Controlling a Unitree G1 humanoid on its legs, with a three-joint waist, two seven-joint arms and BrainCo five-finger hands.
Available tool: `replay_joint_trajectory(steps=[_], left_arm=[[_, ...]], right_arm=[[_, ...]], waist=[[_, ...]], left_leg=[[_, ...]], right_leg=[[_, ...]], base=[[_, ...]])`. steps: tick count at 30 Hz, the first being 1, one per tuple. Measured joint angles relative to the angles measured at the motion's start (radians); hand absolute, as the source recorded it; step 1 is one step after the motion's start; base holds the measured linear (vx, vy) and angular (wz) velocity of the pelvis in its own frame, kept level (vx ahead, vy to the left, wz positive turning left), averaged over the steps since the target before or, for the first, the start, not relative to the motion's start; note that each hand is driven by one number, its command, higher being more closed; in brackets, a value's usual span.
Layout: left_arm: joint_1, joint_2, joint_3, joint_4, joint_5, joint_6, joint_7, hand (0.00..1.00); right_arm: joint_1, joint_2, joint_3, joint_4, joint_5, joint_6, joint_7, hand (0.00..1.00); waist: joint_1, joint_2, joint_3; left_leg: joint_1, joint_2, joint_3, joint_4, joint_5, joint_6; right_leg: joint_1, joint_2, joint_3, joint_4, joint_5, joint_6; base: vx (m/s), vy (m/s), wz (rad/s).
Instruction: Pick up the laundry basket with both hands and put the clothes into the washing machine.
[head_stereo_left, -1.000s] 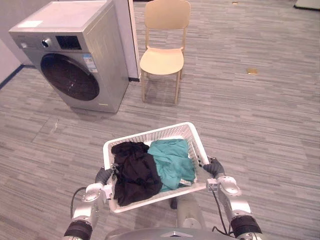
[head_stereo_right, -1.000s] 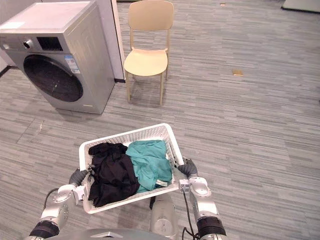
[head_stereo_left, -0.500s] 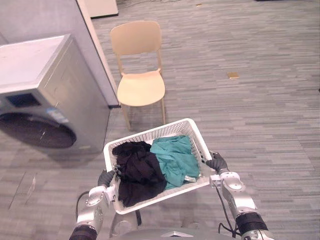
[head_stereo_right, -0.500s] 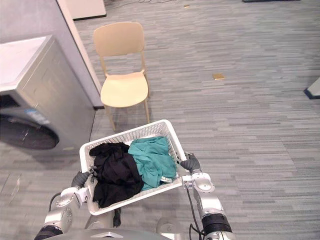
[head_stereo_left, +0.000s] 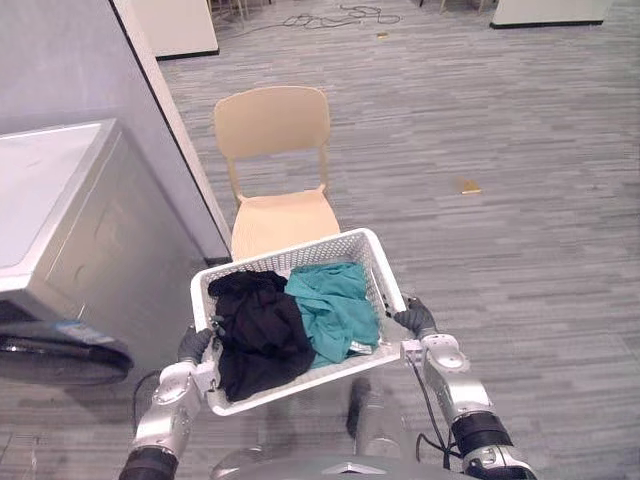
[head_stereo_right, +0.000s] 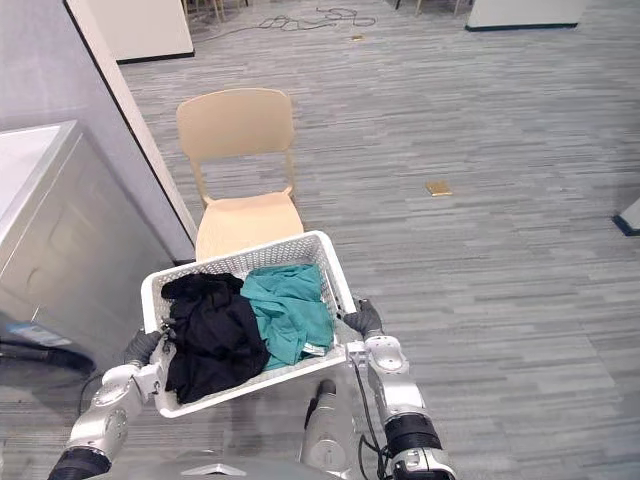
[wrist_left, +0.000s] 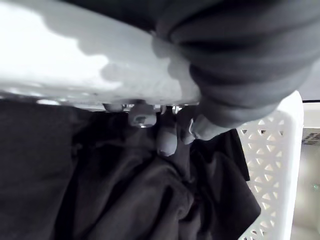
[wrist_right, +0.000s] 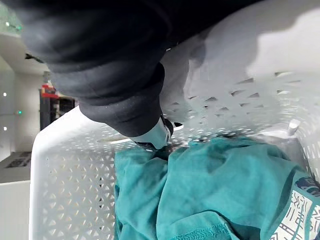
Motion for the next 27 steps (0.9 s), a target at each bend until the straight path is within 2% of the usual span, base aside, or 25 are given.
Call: replay_joint_trajectory(steps=[1, 3, 4, 5, 6, 7, 9, 11, 12, 13, 14, 15, 16, 17, 19, 20, 22, 24, 26, 27], left_arm=[[-0.001, -0.005, 0.000, 0.000, 0.000, 0.000, 0.000, 1.00], [0.001, -0.009, 0.003, 0.000, 0.000, 0.000, 0.001, 1.00], [0.000, -0.021, 0.012, 0.000, 0.000, 0.000, 0.002, 1.00], [0.001, -0.031, 0.011, 0.000, -0.005, 0.000, 0.001, 1.00], [0.001, -0.035, 0.010, 0.000, -0.011, -0.001, 0.000, 1.00], [-0.002, -0.040, 0.008, -0.001, -0.017, -0.006, 0.000, 1.00], [-0.017, -0.037, 0.012, -0.010, -0.022, -0.017, 0.000, 1.00], [-0.018, -0.035, 0.021, -0.028, -0.037, -0.025, 0.001, 1.00], [-0.019, -0.032, 0.025, -0.042, -0.044, -0.026, 0.002, 1.00], [-0.023, -0.032, 0.027, -0.045, -0.047, -0.027, 0.002, 1.00], [-0.035, -0.031, 0.029, -0.045, -0.047, -0.028, 0.004, 1.00], [-0.045, -0.033, 0.027, -0.044, -0.050, -0.028, 0.003, 1.00], [-0.049, -0.033, 0.027, -0.042, -0.055, -0.028, 0.003, 1.00], [-0.072, -0.025, 0.028, -0.031, -0.055, -0.027, 0.008, 1.00], [-0.081, 0.018, 0.027, -0.020, -0.057, -0.025, 0.020, 1.00], [-0.083, 0.047, 0.027, -0.011, -0.059, -0.025, 0.023, 1.00], [-0.106, 0.070, 0.028, -0.005, -0.066, -0.025, 0.025, 1.00], [-0.165, 0.090, 0.026, -0.001, -0.066, -0.025, 0.028, 1.00], [-0.308, 0.121, 0.015, 0.048, -0.066, -0.025, 0.031, 1.00], [-0.391, 0.135, 0.003, 0.086, -0.066, -0.026, 0.037, 1.00]], right_arm=[[-0.004, -0.007, 0.005, 0.000, 0.000, 0.001, 0.000, 1.00], [-0.020, -0.013, 0.013, 0.000, -0.001, 0.007, 0.000, 1.00], [-0.033, -0.030, 0.036, -0.001, -0.001, 0.007, -0.003, 1.00], [-0.046, -0.050, 0.053, -0.008, -0.001, 0.007, -0.005, 1.00], [-0.055, -0.058, 0.063, -0.009, -0.001, 0.007, -0.005, 1.00], [-0.076, -0.074, 0.067, -0.015, -0.001, 0.007, -0.007, 1.00], [-0.099, -0.085, 0.073, -0.039, 0.001, 0.006, -0.011, 1.00], [-0.137, -0.092, 0.087, -0.037, 0.001, 0.006, -0.017, 1.00], [-0.158, -0.095, 0.094, -0.036, 0.002, 0.006, -0.017, 1.00], [-0.167, -0.098, 0.099, -0.036, 0.003, 0.006, -0.018, 1.00], [-0.182, -0.109, 0.112, -0.035, 0.010, 0.006, -0.022, 1.00], [-0.193, -0.124, 0.119, -0.035, 0.016, 0.007, -0.026, 1.00], [-0.199, -0.126, 0.120, -0.033, 0.017, 0.007, -0.027, 1.00], [-0.200, -0.117, 0.112, -0.022, 0.018, 0.007, -0.039, 1.00], [-0.215, -0.071, 0.115, 0.022, 0.021, 0.015, -0.047, 1.00], [-0.248, -0.052, 0.131, 0.056, 0.028, 0.024, -0.047, 1.00], [-0.315, -0.046, 0.153, 0.105, 0.040, 0.026, -0.048, 1.00], [-0.395, -0.057, 0.154, 0.150, 0.042, 0.027, -0.051, 1.00], [-0.532, -0.088, 0.154, 0.212, 0.048, 0.035, -0.060, 1.00], [-0.595, -0.104, 0.151, 0.229, 0.060, 0.047, -0.078, 1.00]], waist=[[0.000, 0.004, 0.001], [0.001, 0.009, 0.003], [0.002, 0.019, 0.008], [0.011, 0.030, 0.017], [0.016, 0.034, 0.019], [0.018, 0.034, 0.022], [0.020, 0.033, 0.025], [0.023, 0.035, 0.024], [0.026, 0.038, 0.022], [0.025, 0.040, 0.022], [0.022, 0.054, 0.014], [0.022, 0.080, 0.012], [0.022, 0.090, 0.012], [0.013, 0.068, 0.023], [0.023, 0.026, 0.025], [0.033, 0.018, 0.026], [0.036, 0.023, 0.049], [0.037, 0.042, 0.067], [0.037, 0.058, 0.116], [0.035, 0.059, 0.149]], left_leg=[[-0.012, 0.006, 0.000, 0.036, 0.003, -0.005], [-0.084, 0.038, 0.017, 0.233, 0.018, -0.031], [-0.151, 0.073, 0.031, 0.431, 0.075, -0.086], [-0.211, 0.108, 0.044, 0.604, 0.146, -0.106], [-0.237, 0.119, 0.059, 0.667, 0.140, -0.102], [-0.287, 0.142, 0.086, 0.731, 0.112, -0.079], [-0.329, 0.195, 0.138, 0.651, 0.094, -0.039], [-0.341, 0.225, 0.147, 0.467, 0.101, -0.014], [-0.339, 0.231, 0.133, 0.323, 0.122, -0.008], [-0.337, 0.230, 0.120, 0.258, 0.140, -0.012], [-0.332, 0.228, 0.099, 0.144, 0.207, -0.026], [-0.325, 0.239, 0.089, 0.082, 0.337, -0.047], [-0.318, 0.243, 0.091, 0.072, 0.324, -0.099], [-0.312, 0.213, 0.096, 0.049, 0.269, -0.128], [-0.314, 0.161, 0.120, 0.021, 0.274, -0.110], [-0.314, 0.139, 0.141, 0.003, 0.277, -0.099], [-0.320, 0.107, 0.158, -0.023, 0.288, -0.078], [-0.371, 0.092, 0.159, -0.029, 0.301, -0.061], [-0.439, 0.090, 0.155, -0.039, 0.332, -0.053], [-0.447, 0.091, 0.155, -0.065, 0.357, -0.055]], right_leg=[[0.002, 0.001, -0.002, 0.015, -0.018, -0.003], [0.029, -0.001, -0.022, 0.040, -0.065, -0.014], [0.074, 0.004, -0.035, 0.033, -0.081, -0.024], [0.127, 0.003, -0.031, 0.011, -0.091, -0.029], [0.151, 0.003, -0.024, -0.005, -0.096, -0.026], [0.192, 0.001, -0.018, -0.044, -0.099, -0.022], [0.237, -0.017, -0.014, -0.092, -0.096, -0.002], [0.233, -0.033, 0.009, -0.100, -0.102, 0.017], [0.214, -0.048, 0.030, -0.090, -0.099, 0.043], [0.203, -0.056, 0.038, -0.081, -0.100, 0.055], [0.172, -0.071, 0.049, -0.050, -0.107, 0.079], [0.148, -0.073, 0.063, -0.024, -0.118, 0.119], [0.139, -0.073, 0.071, -0.012, -0.122, 0.137], [0.138, -0.104, 0.075, -0.013, -0.113, 0.164], [0.147, -0.142, 0.068, -0.087, -0.057, 0.169], [0.151, -0.157, 0.067, -0.142, -0.017, 0.171], [0.152, -0.180, 0.066, -0.196, 0.026, 0.180], [0.113, -0.193, 0.063, -0.215, 0.053, 0.188], [0.052, -0.194, 0.061, -0.224, 0.080, 0.215], [0.032, -0.189, 0.061, -0.224, 0.089, 0.211]], base=[[0.59, -0.185, 0.15], [0.39, -0.153, 0.09], [0.38, -0.116, -0.05], [0.35, -0.074, -0.16], [0.28, -0.010, -0.27], [0.26, 0.040, -0.20], [0.25, 0.081, -0.11], [0.16, 0.164, -0.24], [0.14, 0.237, -0.29], [0.12, 0.303, -0.24], [0.10, 0.361, -0.15], [0.09, 0.399, -0.16], [0.09, 0.461, 0.04], [0.08, 0.379, 0.15], [0.06, 0.414, 0.04], [0.03, 0.323, -0.18], [-0.02, 0.173, -0.06], [-0.08, 0.090, 0.13], [-0.14, 0.004, 0.11], [-0.14, -0.027, 0.07]])
